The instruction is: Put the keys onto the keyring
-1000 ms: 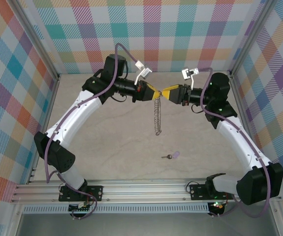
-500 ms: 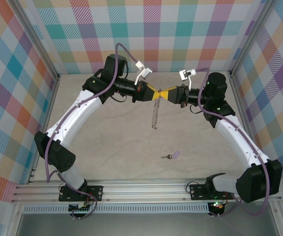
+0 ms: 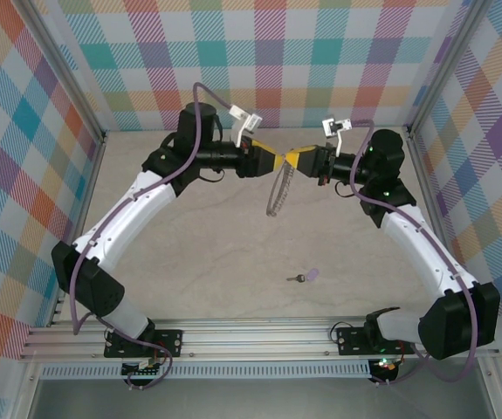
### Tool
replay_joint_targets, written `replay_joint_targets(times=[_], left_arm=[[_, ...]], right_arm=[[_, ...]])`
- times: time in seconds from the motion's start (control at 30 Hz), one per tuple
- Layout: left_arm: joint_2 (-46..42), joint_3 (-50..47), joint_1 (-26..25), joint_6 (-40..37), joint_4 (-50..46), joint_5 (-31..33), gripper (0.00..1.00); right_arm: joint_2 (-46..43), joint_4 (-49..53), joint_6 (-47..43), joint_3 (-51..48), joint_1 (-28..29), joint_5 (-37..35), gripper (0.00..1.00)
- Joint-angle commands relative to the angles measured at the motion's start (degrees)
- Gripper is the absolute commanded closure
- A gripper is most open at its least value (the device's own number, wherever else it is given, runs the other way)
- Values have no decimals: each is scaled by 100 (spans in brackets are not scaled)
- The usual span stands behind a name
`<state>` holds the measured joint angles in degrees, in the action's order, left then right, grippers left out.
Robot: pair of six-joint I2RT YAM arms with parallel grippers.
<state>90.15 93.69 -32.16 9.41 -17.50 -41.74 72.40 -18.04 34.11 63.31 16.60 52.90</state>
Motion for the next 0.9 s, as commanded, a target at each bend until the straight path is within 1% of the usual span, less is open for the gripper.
replay_joint_targets(times=[0.0, 0.1, 0.2, 0.4, 0.57, 0.73, 0.87], left_arm=[[-388, -404, -36, 1039, 1180, 776, 50], [-588, -795, -36, 1484, 1746, 1048, 50], [-686, -1046, -34, 1792, 2154, 1093, 50], [-635, -1337, -27, 2440, 2949, 955, 54], [-520, -1446, -27, 2923, 3548, 777, 62], [-447, -1650, -36, 3416, 4247, 639, 64], [-398, -1763, -44, 3613, 4489, 631, 66]], right_arm=[[14, -1040, 274, -126, 38, -171, 100], [85, -1350, 448, -135, 29, -154, 100], [128, -1541, 540, -167, 32, -160, 100], [144, -2324, 851, -372, 36, -325, 100], [208, -2604, 1030, -380, 34, -423, 100], [256, -2862, 1222, -463, 36, -654, 100], [316, -3041, 1338, -504, 32, -763, 100]])
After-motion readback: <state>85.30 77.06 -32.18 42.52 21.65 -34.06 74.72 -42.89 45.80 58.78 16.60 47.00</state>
